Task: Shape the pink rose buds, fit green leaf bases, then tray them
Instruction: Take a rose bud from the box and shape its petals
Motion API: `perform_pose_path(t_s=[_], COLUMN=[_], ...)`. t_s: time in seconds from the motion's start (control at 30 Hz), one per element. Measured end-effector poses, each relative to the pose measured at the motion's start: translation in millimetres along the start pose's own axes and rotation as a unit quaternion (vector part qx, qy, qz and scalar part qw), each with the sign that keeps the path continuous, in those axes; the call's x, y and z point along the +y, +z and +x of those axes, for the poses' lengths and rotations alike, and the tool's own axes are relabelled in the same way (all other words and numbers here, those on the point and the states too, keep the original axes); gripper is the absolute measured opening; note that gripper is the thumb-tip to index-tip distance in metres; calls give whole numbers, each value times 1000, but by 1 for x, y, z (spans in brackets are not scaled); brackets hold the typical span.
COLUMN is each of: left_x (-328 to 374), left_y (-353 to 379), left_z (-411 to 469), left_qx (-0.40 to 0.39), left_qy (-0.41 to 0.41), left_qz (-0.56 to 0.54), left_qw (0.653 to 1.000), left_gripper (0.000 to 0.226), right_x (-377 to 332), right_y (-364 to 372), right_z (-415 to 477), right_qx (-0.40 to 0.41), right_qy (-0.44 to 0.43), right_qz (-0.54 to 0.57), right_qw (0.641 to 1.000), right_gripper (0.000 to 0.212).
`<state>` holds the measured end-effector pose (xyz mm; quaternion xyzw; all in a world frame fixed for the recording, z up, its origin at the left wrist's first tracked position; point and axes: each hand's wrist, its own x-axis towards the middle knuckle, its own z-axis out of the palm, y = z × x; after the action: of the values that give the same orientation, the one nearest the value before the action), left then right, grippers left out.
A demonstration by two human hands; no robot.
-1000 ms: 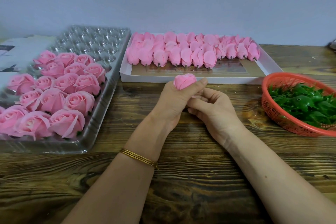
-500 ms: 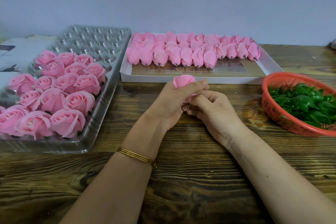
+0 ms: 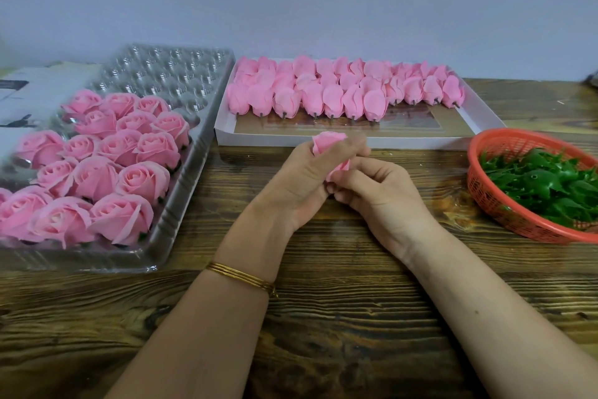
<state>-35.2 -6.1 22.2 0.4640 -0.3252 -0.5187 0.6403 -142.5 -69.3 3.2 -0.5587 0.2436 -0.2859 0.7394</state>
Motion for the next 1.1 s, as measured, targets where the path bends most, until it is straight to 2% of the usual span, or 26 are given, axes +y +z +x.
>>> perform_pose_path(t_s=[0.07, 0.13, 0.23, 0.3, 0.37, 0.43, 0.53, 0.57, 0.67, 0.87, 0.97, 1.1], left_x=[1, 0, 0, -1, 0, -1, -4, -5, -8, -11, -11, -11], left_y=[-3, -7, -12, -14, -14, -11, -8, -8, -6, -3, -3, -2], left_z=[-1, -1, 1, 1, 1, 1, 5, 6, 9, 11, 10, 10], left_qx=[-30, -55, -80, -84, -69, -37, 25, 44, 75, 74, 66, 74], left_qy=[8, 11, 12, 14, 10, 4, 2, 4, 15, 28, 28, 26], left_qz=[3, 5, 8, 9, 17, 23, 13, 10, 11, 19, 32, 40], left_qw=[1000, 998, 997, 996, 997, 999, 1000, 999, 997, 997, 997, 996], left_gripper=[41, 58, 71, 63, 38, 24, 28, 31, 33, 37, 30, 30], right_x=[-1, -3, -6, -5, -6, -4, -2, 0, 5, 5, 3, 3], right_y=[0, 1, 1, 0, 0, -2, -1, -2, -2, 2, 2, -1], right_z=[1, 0, 0, 1, 1, 1, 1, 1, 2, 2, 2, 4], right_qx=[-15, -27, -41, -50, -57, -63, -57, -45, 5, 28, 19, -6], right_qy=[20, 40, 63, 71, 76, 76, 56, 44, 19, -2, 9, 29], right_qz=[20, 46, 82, 94, 94, 88, 82, 76, 35, 27, 28, 50], right_qw=[999, 998, 994, 992, 991, 991, 993, 995, 999, 999, 999, 998], right_gripper=[22, 23, 28, 33, 34, 31, 9, 11, 36, 43, 10, 8])
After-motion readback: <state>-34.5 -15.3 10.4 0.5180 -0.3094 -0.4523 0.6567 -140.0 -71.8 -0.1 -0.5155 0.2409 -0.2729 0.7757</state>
